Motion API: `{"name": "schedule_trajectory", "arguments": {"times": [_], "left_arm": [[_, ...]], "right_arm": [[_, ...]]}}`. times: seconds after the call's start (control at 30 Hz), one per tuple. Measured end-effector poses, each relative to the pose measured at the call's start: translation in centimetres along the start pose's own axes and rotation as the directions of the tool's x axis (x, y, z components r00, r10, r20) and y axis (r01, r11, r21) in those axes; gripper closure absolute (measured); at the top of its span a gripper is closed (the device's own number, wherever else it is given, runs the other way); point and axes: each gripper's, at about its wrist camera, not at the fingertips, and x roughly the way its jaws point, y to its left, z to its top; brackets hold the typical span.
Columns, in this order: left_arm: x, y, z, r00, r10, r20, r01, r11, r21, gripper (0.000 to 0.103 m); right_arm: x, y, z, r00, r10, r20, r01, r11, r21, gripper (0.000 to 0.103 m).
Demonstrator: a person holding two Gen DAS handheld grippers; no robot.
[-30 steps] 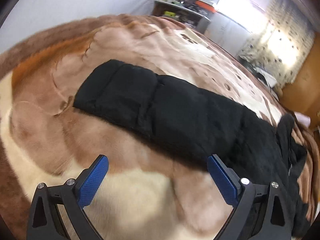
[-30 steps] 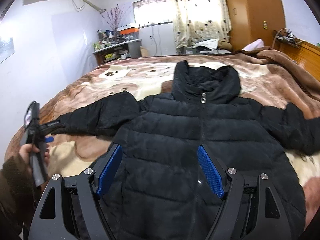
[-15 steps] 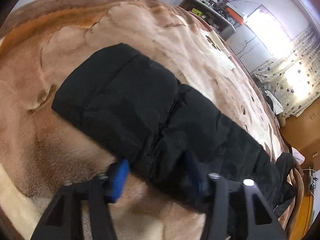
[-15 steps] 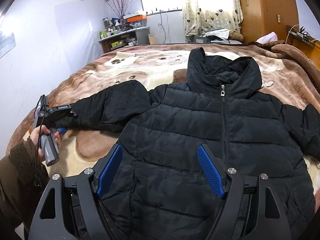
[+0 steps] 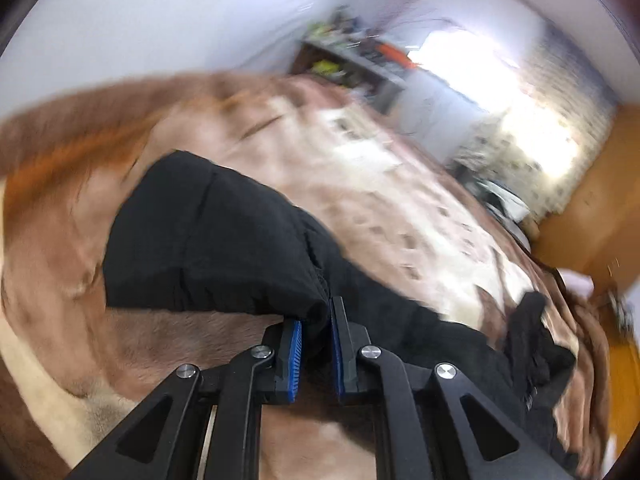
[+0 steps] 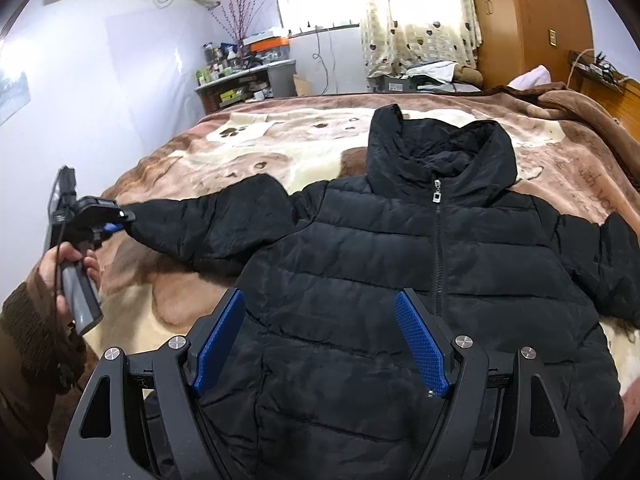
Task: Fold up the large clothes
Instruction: 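Grasp the sleeve cuff nearest the left tool and lift it, then fold the held sleeve across the jacket body with the left tool, then open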
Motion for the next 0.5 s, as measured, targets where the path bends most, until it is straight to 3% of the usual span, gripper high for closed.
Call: {"name": "schedule_trajectory", "arguments": {"times": [0.13, 0.27, 0.33, 0.43, 0.5], "left_arm": [[-2.0, -6.1, -0.4, 0.997, -0.072, 0.002, 0.070, 0.981, 0.183, 0.090], [-4.4, -12.7, -3.0, 0.989, -0.144, 0.007, 0.131, 0.917, 0.377, 0.090], [-4.6, -15.6, -4.8, 0.980, -0.189, -0.057, 0.195, 0.887, 0.419, 0.090], [-4.3, -19.5, -7.7, 0.978, -0.178, -0.107, 0.208, 0.840, 0.501, 0.090], [-4.3, -21.5, -9.8, 0.966, -0.201, -0.162, 0.257, 0.813, 0.523, 0.090]], "right_arm": [[-0.8, -1.1, 0.5, 1.000, -0.007, 0.023, 0.006, 1.000, 0.021, 0.026], [-1.8, -3.0, 1.0, 0.998, -0.022, 0.051, 0.019, 0.998, 0.057, 0.026], [-2.3, -4.0, 1.1, 0.998, -0.038, 0.057, 0.033, 0.996, 0.079, 0.026], [-3.0, -6.0, 1.1, 0.995, -0.071, 0.067, 0.063, 0.991, 0.119, 0.026], [-3.6, -7.4, 1.0, 0.993, -0.089, 0.075, 0.077, 0.986, 0.146, 0.026]]}}
